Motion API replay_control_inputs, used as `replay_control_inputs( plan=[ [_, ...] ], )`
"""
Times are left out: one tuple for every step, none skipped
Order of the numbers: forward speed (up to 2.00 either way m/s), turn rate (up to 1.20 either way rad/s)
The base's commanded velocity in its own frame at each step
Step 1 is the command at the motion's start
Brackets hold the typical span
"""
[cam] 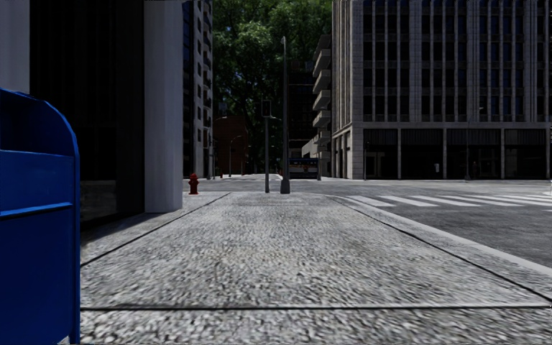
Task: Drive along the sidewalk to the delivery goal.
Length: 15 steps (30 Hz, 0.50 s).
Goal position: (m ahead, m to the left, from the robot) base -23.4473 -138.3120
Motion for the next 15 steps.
replay_control_inputs(
  plan=[
    [2.0, 0.0],
    [2.0, 0.0],
    [2.0, 0.0],
    [2.0, 0.0],
    [2.0, 0.0],
    [2.0, 0.0],
    [2.0, 0.0],
    [2.0, 0.0],
    [2.0, 0.0],
    [2.0, 0.0],
    [2.0, 0.0],
    [2.0, 0.0],
    [2.0, 0.0],
    [2.0, 0.0],
    [2.0, 0.0]
  ],
)
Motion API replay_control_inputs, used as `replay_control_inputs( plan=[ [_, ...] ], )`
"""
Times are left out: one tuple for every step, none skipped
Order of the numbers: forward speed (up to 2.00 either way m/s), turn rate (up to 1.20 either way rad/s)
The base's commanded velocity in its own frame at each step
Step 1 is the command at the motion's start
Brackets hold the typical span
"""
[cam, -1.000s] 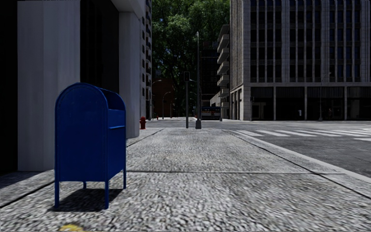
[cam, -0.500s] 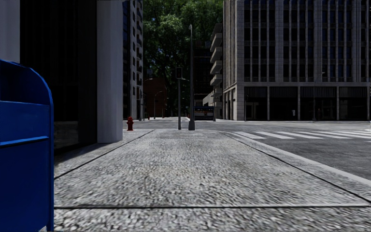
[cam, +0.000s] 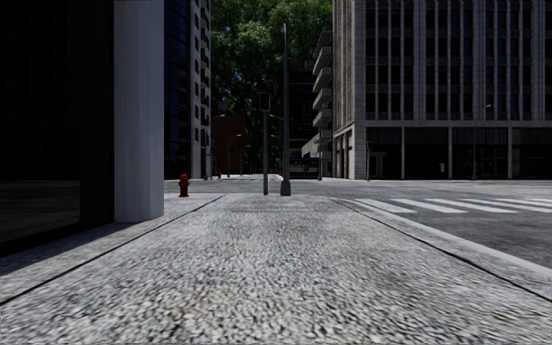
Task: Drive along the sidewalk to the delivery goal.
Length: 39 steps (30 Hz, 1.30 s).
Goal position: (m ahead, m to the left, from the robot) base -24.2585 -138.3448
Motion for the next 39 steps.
replay_control_inputs(
  plan=[
    [2.0, 0.0],
    [2.0, 0.0],
    [2.0, 0.0],
    [2.0, 0.0],
    [2.0, 0.0],
    [2.0, 0.0],
    [2.0, 0.0],
    [2.0, 0.0],
    [2.0, 0.0],
    [2.0, 0.0],
    [2.0, 0.0],
    [2.0, 0.0],
    [2.0, 0.0],
    [2.0, 0.0],
    [2.0, 0.0],
    [2.0, 0.0],
    [2.0, 0.0],
    [2.0, 0.0],
    [2.0, 0.0],
    [2.0, 0.0],
    [2.0, 0.0],
    [2.0, 0.0],
    [2.0, 0.0],
    [2.0, 0.0],
    [2.0, 0.0],
    [2.0, 0.0],
    [2.0, 0.0],
    [2.0, 0.0],
    [2.0, 0.0],
    [2.0, 0.0],
    [2.0, -0.02],
    [2.0, -0.02],
    [2.0, -0.12],
    [2.0, -0.18],
    [1.96, -0.19],
    [1.96, -0.19],
    [1.94, -0.2],
    [1.92, -0.21],
    [1.92, -0.22]
  ],
)
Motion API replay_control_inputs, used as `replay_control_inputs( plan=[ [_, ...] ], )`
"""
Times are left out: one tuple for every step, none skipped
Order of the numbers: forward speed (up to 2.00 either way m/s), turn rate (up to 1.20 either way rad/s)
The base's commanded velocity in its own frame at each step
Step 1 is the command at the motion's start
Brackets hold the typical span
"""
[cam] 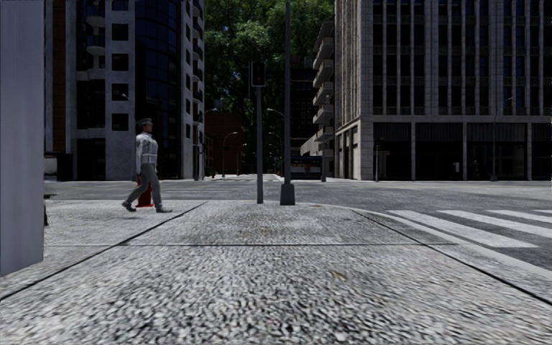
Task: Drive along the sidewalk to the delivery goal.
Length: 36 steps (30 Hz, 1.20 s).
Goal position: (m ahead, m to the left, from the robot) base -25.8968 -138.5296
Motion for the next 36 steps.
replay_control_inputs(
  plan=[
    [1.92, -0.22],
    [1.92, -0.23],
    [1.92, -0.23],
    [1.92, -0.23],
    [1.92, -0.23],
    [1.92, -0.23],
    [1.92, -0.24],
    [1.92, -0.27],
    [1.92, -0.3],
    [1.92, -0.3],
    [1.89, -0.35],
    [1.84, -0.38],
    [1.81, -0.4],
    [1.81, -0.4],
    [1.8, -0.43],
    [1.79, -0.45],
    [1.79, -0.46],
    [1.79, -0.46],
    [1.79, -0.47],
    [1.79, -0.48],
    [1.79, -0.49],
    [1.79, -0.49],
    [1.79, -0.49],
    [1.79, -0.5],
    [1.79, -0.51],
    [1.79, -0.51],
    [1.79, -0.53],
    [1.79, -0.53],
    [1.79, -0.53],
    [1.79, -0.53],
    [1.79, -0.53],
    [1.79, -0.54],
    [1.78, -0.58],
    [1.78, -0.6],
    [1.78, -0.6],
    [1.78, -0.6]
  ],
)
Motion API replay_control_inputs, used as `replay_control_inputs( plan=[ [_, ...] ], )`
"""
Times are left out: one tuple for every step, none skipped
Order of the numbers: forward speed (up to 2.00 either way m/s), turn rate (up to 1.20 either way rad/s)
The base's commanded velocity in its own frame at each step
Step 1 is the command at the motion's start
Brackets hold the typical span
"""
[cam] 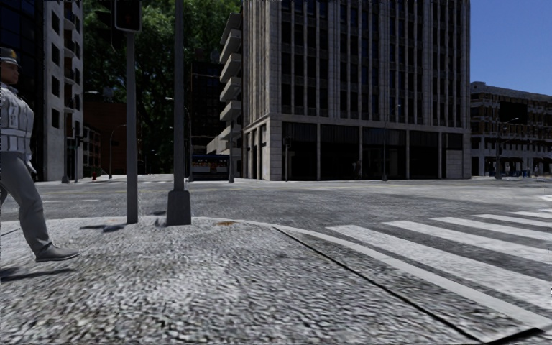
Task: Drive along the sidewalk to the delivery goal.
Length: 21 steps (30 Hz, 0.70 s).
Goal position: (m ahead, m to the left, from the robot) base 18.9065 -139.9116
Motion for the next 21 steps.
replay_control_inputs(
  plan=[
    [1.78, -0.6],
    [1.78, -0.6],
    [1.78, -0.6],
    [1.78, -0.61],
    [1.78, -0.62],
    [1.78, -0.62],
    [1.78, -0.64],
    [1.78, -0.65],
    [1.78, -0.67],
    [1.78, -0.67],
    [1.78, -0.68],
    [1.78, -0.68],
    [1.78, -0.69],
    [1.78, -0.69],
    [1.78, -0.69],
    [1.78, -0.69],
    [1.78, -0.69],
    [1.78, -0.69],
    [1.78, -0.69],
    [1.78, -0.69],
    [1.78, -0.69]
  ],
)
